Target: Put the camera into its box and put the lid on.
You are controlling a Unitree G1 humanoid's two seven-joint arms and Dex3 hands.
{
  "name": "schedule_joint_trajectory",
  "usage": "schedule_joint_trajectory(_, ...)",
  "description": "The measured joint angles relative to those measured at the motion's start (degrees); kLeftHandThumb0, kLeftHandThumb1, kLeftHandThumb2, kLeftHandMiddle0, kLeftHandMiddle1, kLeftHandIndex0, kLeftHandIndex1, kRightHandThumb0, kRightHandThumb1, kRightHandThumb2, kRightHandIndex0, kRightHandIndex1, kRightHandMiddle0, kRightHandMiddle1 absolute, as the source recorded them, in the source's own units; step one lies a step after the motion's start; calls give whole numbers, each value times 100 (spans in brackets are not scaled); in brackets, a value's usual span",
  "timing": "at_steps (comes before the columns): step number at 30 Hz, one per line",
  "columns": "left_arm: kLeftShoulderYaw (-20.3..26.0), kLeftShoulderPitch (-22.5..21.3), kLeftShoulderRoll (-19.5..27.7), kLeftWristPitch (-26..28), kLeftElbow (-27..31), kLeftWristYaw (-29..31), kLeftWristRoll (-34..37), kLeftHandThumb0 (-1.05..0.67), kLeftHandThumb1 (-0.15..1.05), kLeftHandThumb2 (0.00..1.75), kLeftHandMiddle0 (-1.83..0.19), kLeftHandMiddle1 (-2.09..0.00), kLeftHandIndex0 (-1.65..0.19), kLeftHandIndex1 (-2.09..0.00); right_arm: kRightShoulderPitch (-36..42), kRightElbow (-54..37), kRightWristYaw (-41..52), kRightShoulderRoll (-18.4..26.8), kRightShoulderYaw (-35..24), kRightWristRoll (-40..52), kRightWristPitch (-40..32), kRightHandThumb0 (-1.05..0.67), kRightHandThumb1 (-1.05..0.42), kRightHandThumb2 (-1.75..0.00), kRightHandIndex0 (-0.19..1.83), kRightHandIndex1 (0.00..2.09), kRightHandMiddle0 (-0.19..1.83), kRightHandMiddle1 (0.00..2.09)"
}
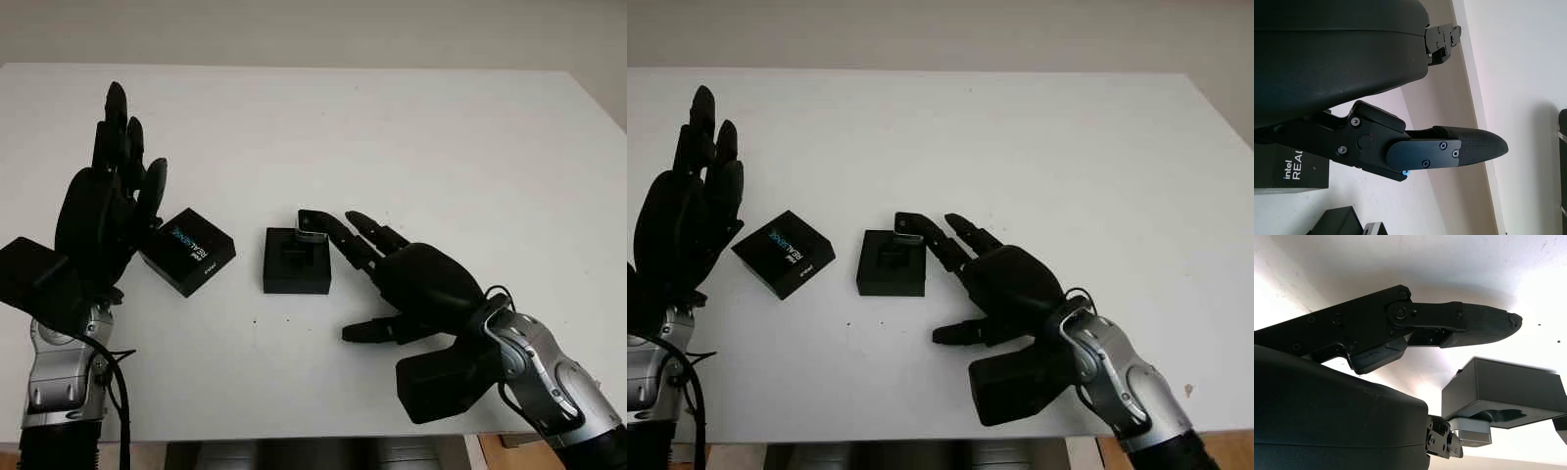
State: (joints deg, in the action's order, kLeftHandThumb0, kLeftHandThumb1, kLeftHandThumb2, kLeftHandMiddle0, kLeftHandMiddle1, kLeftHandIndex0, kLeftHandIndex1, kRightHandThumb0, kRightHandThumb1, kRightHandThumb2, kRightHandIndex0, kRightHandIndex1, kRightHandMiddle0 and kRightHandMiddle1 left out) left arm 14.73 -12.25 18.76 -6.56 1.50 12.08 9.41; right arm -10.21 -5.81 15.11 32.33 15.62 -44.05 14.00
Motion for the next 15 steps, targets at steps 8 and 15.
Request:
schedule_joint_trajectory(8, -6, 0, -37, -38, -4, -37, -26, -75, 105, 48, 19, -2, 19, 0, -87, 46, 2, -6, 81, 33, 73, -91, -105, -50, -9, 6, 5, 6)
schedule_joint_trajectory(15, -11, 0, -50, -57, -36, -48, -27, -76, 105, 46, 19, -3, 19, -1, -102, 150, -175, -5, 84, 45, 231, -90, -105, -51, -7, 6, 6, 6)
